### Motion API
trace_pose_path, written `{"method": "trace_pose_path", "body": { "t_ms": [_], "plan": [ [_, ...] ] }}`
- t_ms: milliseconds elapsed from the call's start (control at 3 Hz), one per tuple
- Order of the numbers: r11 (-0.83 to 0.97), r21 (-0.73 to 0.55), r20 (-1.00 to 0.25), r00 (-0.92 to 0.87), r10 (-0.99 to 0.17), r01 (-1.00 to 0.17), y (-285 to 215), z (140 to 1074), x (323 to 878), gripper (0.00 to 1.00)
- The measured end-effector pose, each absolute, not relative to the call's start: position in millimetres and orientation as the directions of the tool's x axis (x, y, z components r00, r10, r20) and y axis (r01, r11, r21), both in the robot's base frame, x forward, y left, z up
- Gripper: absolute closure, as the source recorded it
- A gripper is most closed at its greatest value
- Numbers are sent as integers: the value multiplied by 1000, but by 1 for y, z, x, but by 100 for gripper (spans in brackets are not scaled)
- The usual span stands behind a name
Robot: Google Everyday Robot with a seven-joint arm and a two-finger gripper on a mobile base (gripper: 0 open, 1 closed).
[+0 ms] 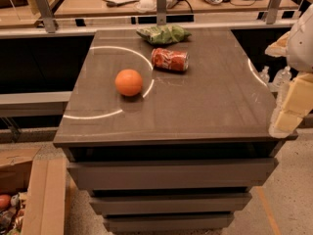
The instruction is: Place coke can upright
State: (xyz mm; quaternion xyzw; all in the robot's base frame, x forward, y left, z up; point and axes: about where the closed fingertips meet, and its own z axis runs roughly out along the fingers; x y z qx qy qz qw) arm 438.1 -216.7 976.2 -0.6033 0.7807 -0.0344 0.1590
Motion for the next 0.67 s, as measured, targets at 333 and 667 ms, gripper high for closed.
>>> {"method": "trace_pose_path", "body": {
  "t_ms": [333, 667],
  "plan": [
    [270, -246, -207, -221, -953, -931, -217, 976, 438, 0],
    [282, -254, -223, -228, -948, -925, -211, 979, 450, 0]
  ]
}}
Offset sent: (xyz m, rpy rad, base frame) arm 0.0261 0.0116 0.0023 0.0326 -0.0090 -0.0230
